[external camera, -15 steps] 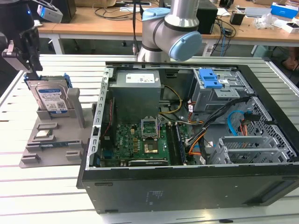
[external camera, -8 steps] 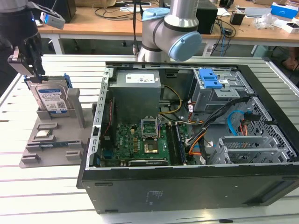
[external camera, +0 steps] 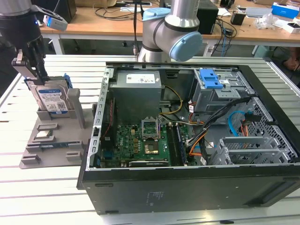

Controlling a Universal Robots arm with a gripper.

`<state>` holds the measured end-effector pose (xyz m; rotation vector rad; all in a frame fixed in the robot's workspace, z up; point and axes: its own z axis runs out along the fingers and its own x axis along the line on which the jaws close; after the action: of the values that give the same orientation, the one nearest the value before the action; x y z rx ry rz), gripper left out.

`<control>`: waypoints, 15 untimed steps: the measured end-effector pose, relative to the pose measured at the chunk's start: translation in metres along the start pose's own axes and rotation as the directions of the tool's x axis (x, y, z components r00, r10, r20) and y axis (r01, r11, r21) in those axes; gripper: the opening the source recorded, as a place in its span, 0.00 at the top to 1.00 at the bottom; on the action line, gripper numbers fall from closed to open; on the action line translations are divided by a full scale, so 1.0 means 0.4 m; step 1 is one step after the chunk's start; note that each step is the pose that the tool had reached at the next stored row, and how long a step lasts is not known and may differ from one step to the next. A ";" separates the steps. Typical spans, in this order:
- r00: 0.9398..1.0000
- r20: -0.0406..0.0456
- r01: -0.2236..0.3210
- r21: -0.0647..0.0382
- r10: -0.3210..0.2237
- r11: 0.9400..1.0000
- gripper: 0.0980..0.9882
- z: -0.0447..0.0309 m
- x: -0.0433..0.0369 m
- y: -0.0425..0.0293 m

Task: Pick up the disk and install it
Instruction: 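Pick up the disk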

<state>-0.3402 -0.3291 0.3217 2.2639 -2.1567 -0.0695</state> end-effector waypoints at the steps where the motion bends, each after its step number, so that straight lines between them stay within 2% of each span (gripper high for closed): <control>1: 1.000 0.000 0.000 0.000 0.000 1.000 0.64 0.002 0.000 -0.001; 4: 1.000 0.000 0.000 0.000 0.000 1.000 0.64 0.008 0.000 -0.003; 10: 1.000 0.000 0.000 0.000 0.000 1.000 0.64 0.030 0.001 -0.005; 12: 1.000 0.000 0.000 0.000 0.000 1.000 0.64 0.043 0.001 -0.005; 15: 1.000 0.000 0.000 0.000 0.000 1.000 0.64 0.050 0.001 -0.006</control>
<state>-0.3387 -0.3291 0.3015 2.2642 -2.1563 -0.0695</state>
